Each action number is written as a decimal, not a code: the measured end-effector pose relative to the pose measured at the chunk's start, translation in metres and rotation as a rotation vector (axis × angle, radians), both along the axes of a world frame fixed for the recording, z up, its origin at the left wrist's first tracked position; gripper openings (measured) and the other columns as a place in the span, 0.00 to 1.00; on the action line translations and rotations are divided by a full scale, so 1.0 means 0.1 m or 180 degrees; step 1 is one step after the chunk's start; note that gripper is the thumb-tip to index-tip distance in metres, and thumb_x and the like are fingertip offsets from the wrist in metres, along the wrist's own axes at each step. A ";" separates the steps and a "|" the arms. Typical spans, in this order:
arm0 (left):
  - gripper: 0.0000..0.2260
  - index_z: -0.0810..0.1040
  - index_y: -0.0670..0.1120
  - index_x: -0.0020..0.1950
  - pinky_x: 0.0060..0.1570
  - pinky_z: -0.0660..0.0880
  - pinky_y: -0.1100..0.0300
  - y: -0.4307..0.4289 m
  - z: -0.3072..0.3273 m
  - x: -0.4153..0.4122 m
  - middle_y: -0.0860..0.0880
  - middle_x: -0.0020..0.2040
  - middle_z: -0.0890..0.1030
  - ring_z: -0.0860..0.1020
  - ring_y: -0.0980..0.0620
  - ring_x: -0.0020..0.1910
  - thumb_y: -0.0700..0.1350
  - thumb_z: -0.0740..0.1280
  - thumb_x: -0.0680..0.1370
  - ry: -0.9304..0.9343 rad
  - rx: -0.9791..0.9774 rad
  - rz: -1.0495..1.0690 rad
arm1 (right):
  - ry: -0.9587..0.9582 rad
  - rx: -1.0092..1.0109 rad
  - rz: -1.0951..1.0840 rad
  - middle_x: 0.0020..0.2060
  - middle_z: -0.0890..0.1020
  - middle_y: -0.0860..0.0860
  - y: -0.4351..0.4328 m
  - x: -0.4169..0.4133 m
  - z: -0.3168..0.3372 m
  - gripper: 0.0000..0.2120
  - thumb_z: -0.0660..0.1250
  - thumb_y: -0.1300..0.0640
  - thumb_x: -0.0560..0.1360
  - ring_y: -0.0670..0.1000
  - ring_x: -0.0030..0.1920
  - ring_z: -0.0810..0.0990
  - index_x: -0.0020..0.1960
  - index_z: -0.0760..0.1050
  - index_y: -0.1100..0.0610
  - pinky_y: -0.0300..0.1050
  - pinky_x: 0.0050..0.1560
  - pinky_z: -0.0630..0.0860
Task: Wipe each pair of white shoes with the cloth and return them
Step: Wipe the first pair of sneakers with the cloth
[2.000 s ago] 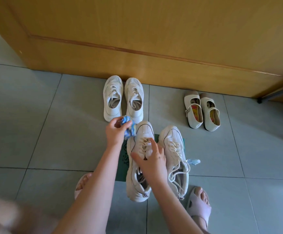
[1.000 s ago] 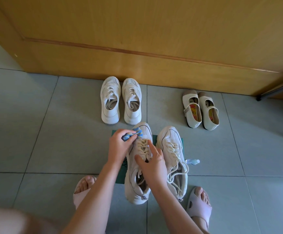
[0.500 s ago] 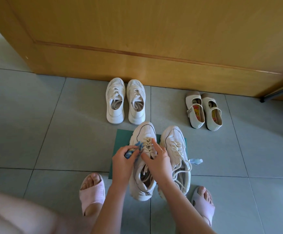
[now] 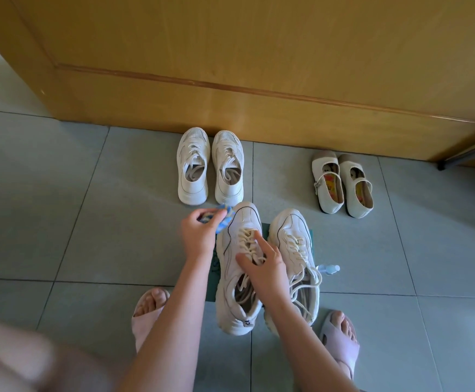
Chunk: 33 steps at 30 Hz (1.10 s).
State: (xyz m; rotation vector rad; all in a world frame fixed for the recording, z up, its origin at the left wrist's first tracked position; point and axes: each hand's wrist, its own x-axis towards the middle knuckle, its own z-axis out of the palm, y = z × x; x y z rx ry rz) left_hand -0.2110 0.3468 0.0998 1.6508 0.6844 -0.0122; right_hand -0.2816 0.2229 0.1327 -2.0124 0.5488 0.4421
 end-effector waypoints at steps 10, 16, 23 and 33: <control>0.11 0.79 0.46 0.49 0.39 0.73 0.68 -0.07 -0.21 -0.02 0.53 0.43 0.80 0.78 0.55 0.42 0.42 0.75 0.69 -0.0232 0.0664 -0.0734 | -0.0022 0.0004 -0.0048 0.66 0.70 0.45 0.00 0.01 -0.02 0.31 0.69 0.47 0.72 0.41 0.56 0.71 0.72 0.62 0.41 0.31 0.39 0.67; 0.10 0.82 0.47 0.54 0.44 0.72 0.71 -0.02 -0.23 -0.28 0.50 0.49 0.82 0.78 0.57 0.46 0.42 0.71 0.73 -0.0408 0.0691 -0.1089 | -0.0020 -0.0088 -0.0002 0.66 0.70 0.46 0.00 0.01 -0.04 0.31 0.69 0.46 0.72 0.45 0.59 0.73 0.72 0.61 0.41 0.34 0.41 0.68; 0.08 0.80 0.51 0.51 0.49 0.76 0.62 -0.03 -0.17 -0.57 0.50 0.50 0.80 0.78 0.57 0.48 0.43 0.71 0.73 -0.0182 0.0254 -0.1103 | -0.0069 -0.0062 0.0020 0.67 0.70 0.47 0.00 0.01 -0.08 0.32 0.69 0.47 0.72 0.46 0.61 0.73 0.73 0.60 0.43 0.36 0.46 0.70; 0.08 0.81 0.48 0.51 0.47 0.79 0.55 0.06 -0.11 -0.63 0.49 0.46 0.82 0.80 0.52 0.44 0.47 0.71 0.73 0.0133 0.0127 -0.0903 | -0.0072 0.0031 0.0265 0.68 0.68 0.49 -0.08 0.02 -0.07 0.30 0.66 0.45 0.75 0.48 0.65 0.70 0.74 0.59 0.44 0.38 0.54 0.69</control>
